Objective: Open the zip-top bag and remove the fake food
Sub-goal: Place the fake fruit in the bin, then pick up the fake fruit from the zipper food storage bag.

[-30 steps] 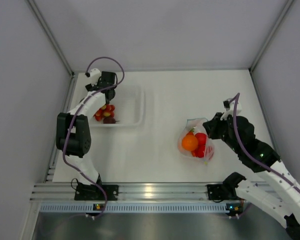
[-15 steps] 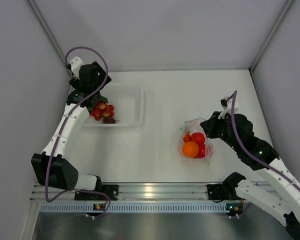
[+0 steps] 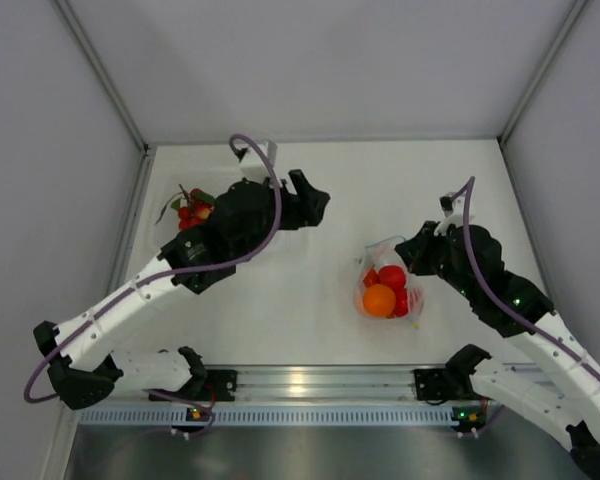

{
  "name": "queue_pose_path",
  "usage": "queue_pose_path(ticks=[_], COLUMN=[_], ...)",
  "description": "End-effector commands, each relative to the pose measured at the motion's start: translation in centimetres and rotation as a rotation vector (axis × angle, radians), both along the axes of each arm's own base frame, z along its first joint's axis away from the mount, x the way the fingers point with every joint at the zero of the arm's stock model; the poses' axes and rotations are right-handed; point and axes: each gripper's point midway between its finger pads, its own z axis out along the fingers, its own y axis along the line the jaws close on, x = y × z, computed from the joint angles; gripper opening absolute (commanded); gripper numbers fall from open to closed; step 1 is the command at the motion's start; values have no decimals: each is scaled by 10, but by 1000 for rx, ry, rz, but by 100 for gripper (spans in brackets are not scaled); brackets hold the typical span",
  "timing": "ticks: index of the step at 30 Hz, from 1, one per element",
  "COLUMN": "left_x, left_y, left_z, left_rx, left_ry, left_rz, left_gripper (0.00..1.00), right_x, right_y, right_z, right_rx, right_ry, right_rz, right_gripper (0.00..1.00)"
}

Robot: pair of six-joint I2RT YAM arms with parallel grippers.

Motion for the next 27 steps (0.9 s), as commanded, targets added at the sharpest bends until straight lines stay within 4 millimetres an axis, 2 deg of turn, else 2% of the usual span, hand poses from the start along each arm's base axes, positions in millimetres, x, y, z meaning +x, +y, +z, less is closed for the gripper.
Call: queue_pose_path(ticks=[1,2,3,4,6,7,8,10,11,16,17,20,23,27], left_x=[-34,-44,-65,-73,-94,-99,-111,-116,-120,-111,-110,-101,-90,-82], left_y=[-50,-62,-77,-89,-108,-117,-126,-134,-145,-165,-171,-180,-186,-192], left_z=[-5,-6,-5,-12,-15,-23,-27,-36,-45,-80,-94,-111,-133,-162], left_rx=[-16,-14,-22,-8,-7,10,13,15,22,64,82,94,106,123], left_ry=[-9,-14,-13,-5,-9,-4,0,10,20,51,64,92,129,187], left_rz=[-58,-79,-112,-130,-157,-161,-181,-173,-186,-130,-119,-99,-71,-65], left_gripper=[69,66,62,54,49,38,35,25,24,22,22,22,27,36], right_x=[8,8,8,9,10,10,11,12,12,12,12,11,10,8], right_y=[7,8,6,5,3,2,0,-1,-2,-5,-6,-11,-17,-23], right_z=[36,35,34,33,29,29,28,26,26,19,19,15,14,-2], right_rx=[123,128,125,127,126,131,129,137,141,161,169,192,200,155], right_ry=[-75,-72,-69,-66,-63,-61,-62,-60,-65,-54,-59,-58,-66,-45], right_rz=[-30,-32,-42,-50,-65,-73,-87,-101,-106,-135,-144,-170,-202,-217], right_gripper=[0,0,0,0,0,0,0,0,0,0,0,0,0,0])
